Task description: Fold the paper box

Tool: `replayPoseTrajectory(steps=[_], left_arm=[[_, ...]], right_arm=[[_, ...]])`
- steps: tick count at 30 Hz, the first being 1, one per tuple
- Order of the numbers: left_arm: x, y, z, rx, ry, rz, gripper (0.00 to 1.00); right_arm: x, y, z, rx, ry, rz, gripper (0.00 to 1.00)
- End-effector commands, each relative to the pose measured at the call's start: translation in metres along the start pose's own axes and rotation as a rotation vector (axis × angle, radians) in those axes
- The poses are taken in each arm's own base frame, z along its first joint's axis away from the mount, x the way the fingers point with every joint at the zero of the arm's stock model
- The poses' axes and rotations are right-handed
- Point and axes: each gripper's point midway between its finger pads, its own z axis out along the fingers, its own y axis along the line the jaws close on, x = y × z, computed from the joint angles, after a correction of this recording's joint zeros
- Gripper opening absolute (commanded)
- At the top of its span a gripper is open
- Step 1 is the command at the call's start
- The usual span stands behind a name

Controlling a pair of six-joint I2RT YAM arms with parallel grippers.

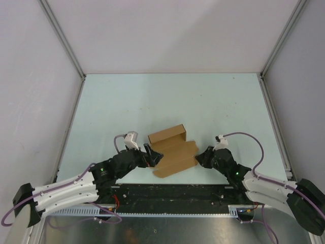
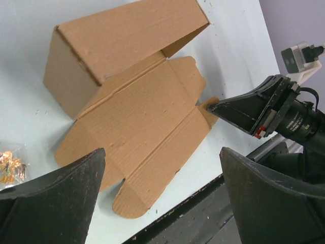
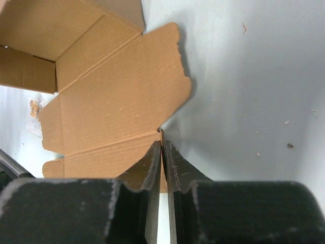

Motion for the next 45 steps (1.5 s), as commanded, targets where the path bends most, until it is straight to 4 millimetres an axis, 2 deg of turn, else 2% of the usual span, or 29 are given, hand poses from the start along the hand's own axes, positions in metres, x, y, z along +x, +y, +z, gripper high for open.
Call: replayPoseTrajectory(steps=[1, 5, 7, 9, 10, 12, 13, 15, 18, 19, 21, 22, 24, 35, 38, 42, 45], left_arm=[[0.007, 0.005, 0.000, -0.008, 0.010, -0.060, 0.99], [0.018, 0.010, 0.006, -0.047, 0.062, -0.048, 1.00], [0.025, 0.013, 0.012, -0.086, 0.095, -0.039, 1.00], [0.032, 0.016, 0.019, -0.125, 0.128, -0.039, 1.00], [0.034, 0.017, 0.021, -0.137, 0.137, -0.043, 0.99], [0.038, 0.019, 0.026, -0.167, 0.152, -0.048, 1.00], [0.038, 0.020, 0.027, -0.178, 0.149, -0.051, 0.99], [0.039, 0.024, 0.028, -0.197, 0.137, -0.073, 0.97], [0.034, 0.031, 0.026, -0.221, 0.093, -0.118, 0.86], [0.031, 0.032, 0.026, -0.226, 0.075, -0.124, 0.79], [0.027, 0.031, 0.026, -0.225, 0.054, -0.145, 0.75], [0.027, 0.032, 0.026, -0.227, 0.049, -0.147, 0.71], [0.026, 0.031, 0.029, -0.234, 0.044, -0.148, 0.63], [0.052, 0.039, 0.040, -0.246, 0.091, -0.208, 0.57], [0.054, 0.037, 0.045, -0.244, 0.098, -0.209, 0.48], [0.055, 0.027, 0.051, -0.236, 0.108, -0.159, 0.28], [0.057, 0.024, 0.056, -0.239, 0.122, -0.119, 0.19]], right_arm=[[0.000, -0.017, -0.006, 0.061, -0.032, -0.009, 0.09], [-0.009, -0.021, -0.013, 0.085, -0.095, 0.037, 0.00], [-0.013, -0.027, -0.016, 0.114, -0.126, 0.069, 0.00], [-0.018, -0.023, -0.019, 0.100, -0.158, 0.109, 0.00], [-0.019, -0.031, -0.021, 0.137, -0.175, 0.121, 0.00], [-0.023, -0.023, -0.023, 0.108, -0.202, 0.152, 0.00], [-0.020, -0.031, -0.024, 0.142, -0.198, 0.142, 0.00], [-0.020, -0.031, -0.025, 0.147, -0.204, 0.142, 0.00], [-0.017, -0.032, -0.024, 0.151, -0.195, 0.138, 0.00], [-0.017, -0.029, -0.023, 0.142, -0.194, 0.139, 0.00], [-0.012, -0.032, -0.022, 0.156, -0.177, 0.130, 0.00], [-0.014, -0.025, -0.020, 0.130, -0.188, 0.136, 0.00], [-0.014, -0.024, -0.019, 0.130, -0.189, 0.136, 0.00], [-0.012, -0.020, -0.018, 0.123, -0.191, 0.133, 0.00], [-0.011, -0.021, -0.018, 0.132, -0.185, 0.119, 0.00], [-0.010, -0.022, -0.019, 0.144, -0.181, 0.096, 0.00], [-0.011, -0.023, -0.020, 0.156, -0.182, 0.069, 0.00]])
